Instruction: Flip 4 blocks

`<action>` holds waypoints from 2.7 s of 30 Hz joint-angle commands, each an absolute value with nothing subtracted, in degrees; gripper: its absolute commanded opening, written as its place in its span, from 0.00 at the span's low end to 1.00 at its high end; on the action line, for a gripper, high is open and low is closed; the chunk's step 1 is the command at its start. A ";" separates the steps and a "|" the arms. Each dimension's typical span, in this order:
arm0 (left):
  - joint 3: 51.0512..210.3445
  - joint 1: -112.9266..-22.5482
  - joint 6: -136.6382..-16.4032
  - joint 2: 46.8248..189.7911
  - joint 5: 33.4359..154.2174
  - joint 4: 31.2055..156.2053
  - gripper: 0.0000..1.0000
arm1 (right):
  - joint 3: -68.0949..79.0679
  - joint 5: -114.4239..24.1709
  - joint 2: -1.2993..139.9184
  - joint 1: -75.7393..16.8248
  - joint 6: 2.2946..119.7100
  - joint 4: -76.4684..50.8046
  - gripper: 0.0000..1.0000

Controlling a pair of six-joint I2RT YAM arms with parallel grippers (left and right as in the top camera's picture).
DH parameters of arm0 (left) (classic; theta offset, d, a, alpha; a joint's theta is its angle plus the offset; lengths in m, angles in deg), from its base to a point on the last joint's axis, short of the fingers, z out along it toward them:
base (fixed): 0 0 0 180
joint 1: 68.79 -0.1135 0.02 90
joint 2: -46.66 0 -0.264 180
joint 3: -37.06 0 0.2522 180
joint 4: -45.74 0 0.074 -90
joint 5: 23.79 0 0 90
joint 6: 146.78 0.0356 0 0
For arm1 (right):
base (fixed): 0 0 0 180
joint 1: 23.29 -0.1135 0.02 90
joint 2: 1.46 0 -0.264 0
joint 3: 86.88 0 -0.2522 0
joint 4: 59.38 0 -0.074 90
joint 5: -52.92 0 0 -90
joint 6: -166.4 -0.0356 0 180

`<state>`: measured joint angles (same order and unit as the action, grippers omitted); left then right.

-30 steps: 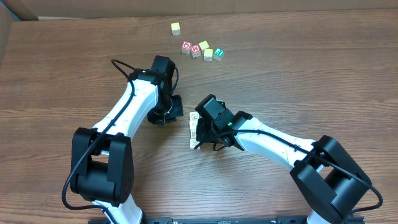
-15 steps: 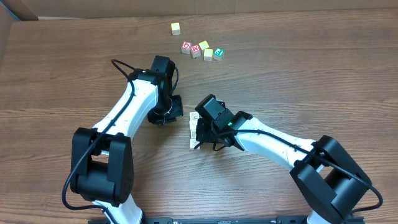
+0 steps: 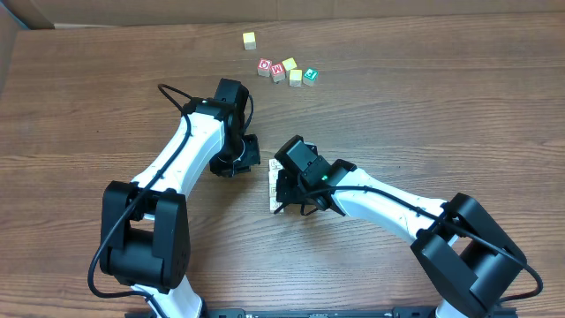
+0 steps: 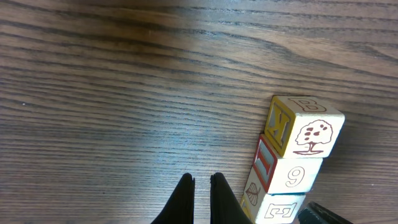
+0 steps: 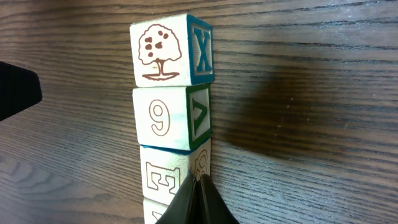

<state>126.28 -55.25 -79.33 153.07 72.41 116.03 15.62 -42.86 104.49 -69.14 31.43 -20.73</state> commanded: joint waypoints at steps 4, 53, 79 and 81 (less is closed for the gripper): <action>126.26 -55.12 -79.90 153.79 71.58 116.58 0.04 | 13.13 -43.17 103.18 -65.69 32.15 -17.48 0.04; 132.62 -63.14 -79.05 140.29 65.61 125.28 1.00 | 6.98 -39.50 94.43 -45.60 57.16 1.85 1.00; 132.62 -63.14 -79.05 140.31 65.61 125.28 1.00 | 7.03 -39.52 80.66 -45.71 57.16 1.87 1.00; 132.64 -63.14 -79.05 140.29 65.61 125.26 1.00 | 7.03 -39.52 77.15 -45.71 57.16 1.87 1.00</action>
